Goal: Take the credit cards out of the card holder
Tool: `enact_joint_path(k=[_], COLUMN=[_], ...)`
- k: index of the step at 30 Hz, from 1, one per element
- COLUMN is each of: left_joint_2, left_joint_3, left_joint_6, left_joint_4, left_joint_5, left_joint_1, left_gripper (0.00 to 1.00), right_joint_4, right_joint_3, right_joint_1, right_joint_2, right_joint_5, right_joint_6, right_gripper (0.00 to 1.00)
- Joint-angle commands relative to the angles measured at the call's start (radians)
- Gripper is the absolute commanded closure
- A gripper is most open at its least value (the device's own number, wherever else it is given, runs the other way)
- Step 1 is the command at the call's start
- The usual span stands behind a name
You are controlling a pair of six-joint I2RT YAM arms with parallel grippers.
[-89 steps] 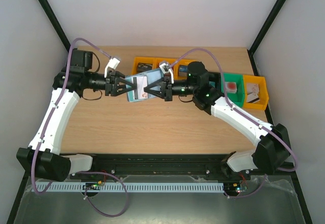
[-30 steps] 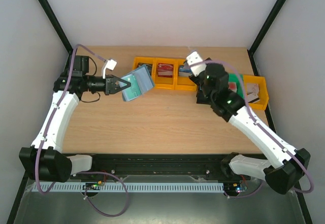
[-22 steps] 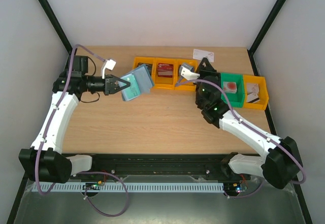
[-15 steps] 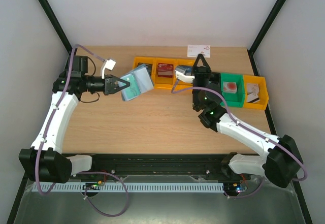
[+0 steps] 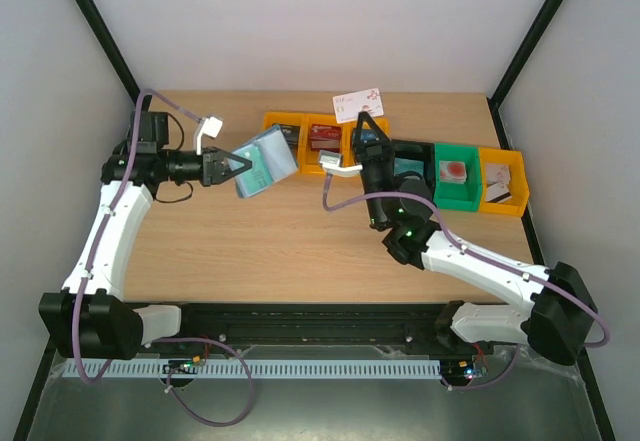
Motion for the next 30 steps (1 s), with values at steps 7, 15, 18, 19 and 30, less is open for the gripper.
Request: enact_joint_path(k=[7, 15, 18, 19, 30], left_joint_2=[-0.014, -0.011, -0.003, -0.002, 0.023], left_joint_3=[-0.069, -0.109, -0.116, -0.116, -0.117], left_joint_6=[-0.081, -0.074, -0.066, -0.054, 0.061], left_joint_4=[0.103, 0.139, 0.144, 0.137, 0.049], left_joint_5=[0.039, 0.089, 0.104, 0.102, 0.071], left_joint_1=[0.008, 0.010, 0.005, 0.000, -0.031], left_gripper=[0.98, 0.98, 0.98, 0.98, 0.98], right_joint_4=[-0.719, -0.798, -0.800, -0.803, -0.734], right_joint_3=[0.077, 0.052, 0.056, 0.058, 0.108], right_joint_1=[-0.375, -0.844, -1.006, -1.047, -1.243], right_joint_2=[-0.189, -0.105, -0.047, -0.028, 0.258], right_joint_5=[-0.334, -0.449, -0.499, -0.507, -0.630], right_joint_6=[0.444, 0.545, 0.575, 0.581, 0.626], right_gripper=[0.98, 0.98, 0.98, 0.98, 0.98])
